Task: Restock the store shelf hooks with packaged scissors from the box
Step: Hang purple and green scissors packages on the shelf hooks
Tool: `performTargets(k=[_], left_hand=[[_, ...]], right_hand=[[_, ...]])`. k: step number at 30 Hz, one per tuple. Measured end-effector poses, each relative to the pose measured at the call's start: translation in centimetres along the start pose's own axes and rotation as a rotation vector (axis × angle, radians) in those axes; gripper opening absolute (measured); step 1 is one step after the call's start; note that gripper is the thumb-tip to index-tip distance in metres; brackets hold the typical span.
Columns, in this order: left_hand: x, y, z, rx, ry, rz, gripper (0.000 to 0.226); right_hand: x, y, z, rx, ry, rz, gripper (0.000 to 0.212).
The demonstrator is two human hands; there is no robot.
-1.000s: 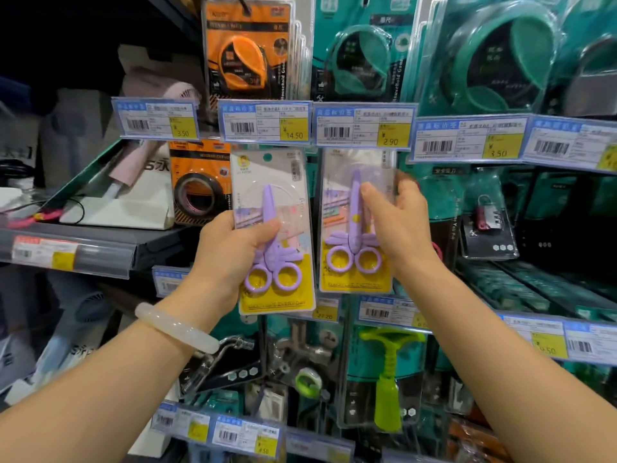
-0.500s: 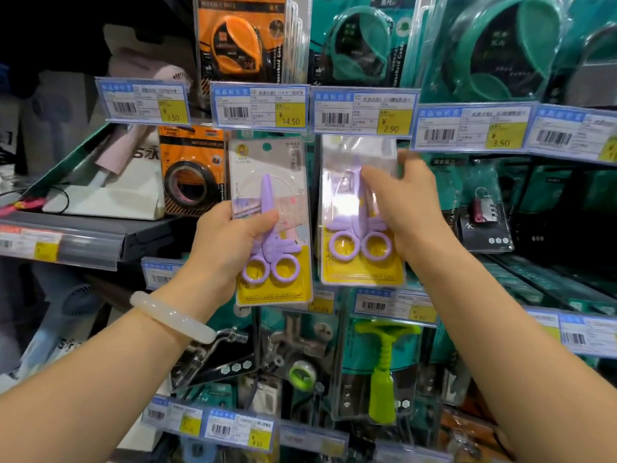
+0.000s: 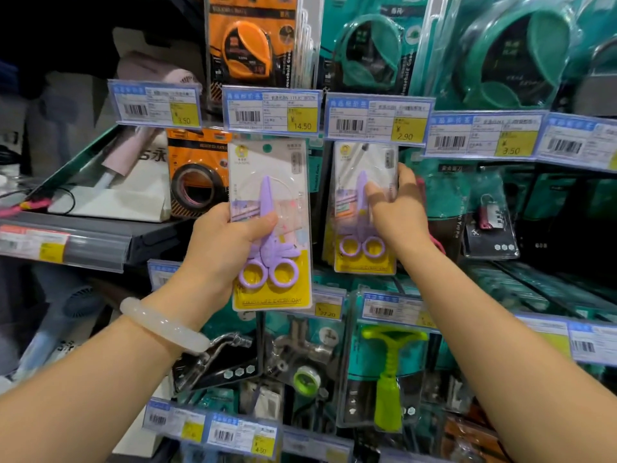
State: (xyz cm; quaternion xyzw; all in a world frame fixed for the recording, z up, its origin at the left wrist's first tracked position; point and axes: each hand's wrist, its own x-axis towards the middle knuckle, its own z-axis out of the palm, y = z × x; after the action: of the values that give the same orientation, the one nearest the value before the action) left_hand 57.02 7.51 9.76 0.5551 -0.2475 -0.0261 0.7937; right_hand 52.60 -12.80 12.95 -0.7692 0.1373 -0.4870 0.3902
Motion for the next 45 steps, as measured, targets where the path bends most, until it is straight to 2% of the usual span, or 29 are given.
performTargets(k=[6,21,24,26,27,29,31,33,37,41,45], left_hand=[[-0.3,-0.2,0.1,0.004,-0.017,-0.002,0.012],[-0.6,-0.3,0.4,0.013,-0.007,0.002,0.013],[-0.7,-0.2,0.5,0.01,-0.044,0.018,0.014],[-0.7,-0.1,0.8,0.026,-0.069,0.03,0.014],[-0.6,-0.3,1.1,0.039,-0.078,0.026,0.012],[-0.7,-0.8,2.0,0.072,-0.106,0.001,0.013],[-1.0,-1.4,3.4,0.107,-0.153,-0.01,0.026],[-1.4,-1.8,4.9,0.14,-0.167,0.034,0.034],[-1.8,-1.8,6.7,0.187,-0.176,0.182,0.069],[-1.6,-1.2,7.2,0.219,-0.162,0.384,0.063],[-0.3,-0.8,8.0,0.208,-0.142,0.471,0.06]], right_hand=[[-0.5,0.7,0.2,-0.064,-0.024,-0.048,0.059],[-1.0,0.2,-1.0,-0.086,-0.113,0.005,0.046],[-1.6,-0.1,-1.9,-0.29,-0.079,0.004,0.057],[-2.9,-0.6,-2.6,-0.388,-0.003,-0.092,0.063],[-3.7,-0.9,-2.9,-0.366,0.037,-0.161,0.061],[-5.2,-1.5,-3.2,-0.165,0.023,-0.234,0.05],[-6.3,-2.0,-3.2,0.077,-0.135,-0.203,0.042],[-6.7,-1.7,-3.1,0.161,-0.235,-0.176,0.04],[-6.3,-0.8,-3.1,0.284,-0.165,-0.163,0.04],[-5.2,-1.5,-3.1,0.362,-0.104,-0.224,0.04],[-3.7,-2.0,-2.5,0.366,-0.012,-0.273,0.033]])
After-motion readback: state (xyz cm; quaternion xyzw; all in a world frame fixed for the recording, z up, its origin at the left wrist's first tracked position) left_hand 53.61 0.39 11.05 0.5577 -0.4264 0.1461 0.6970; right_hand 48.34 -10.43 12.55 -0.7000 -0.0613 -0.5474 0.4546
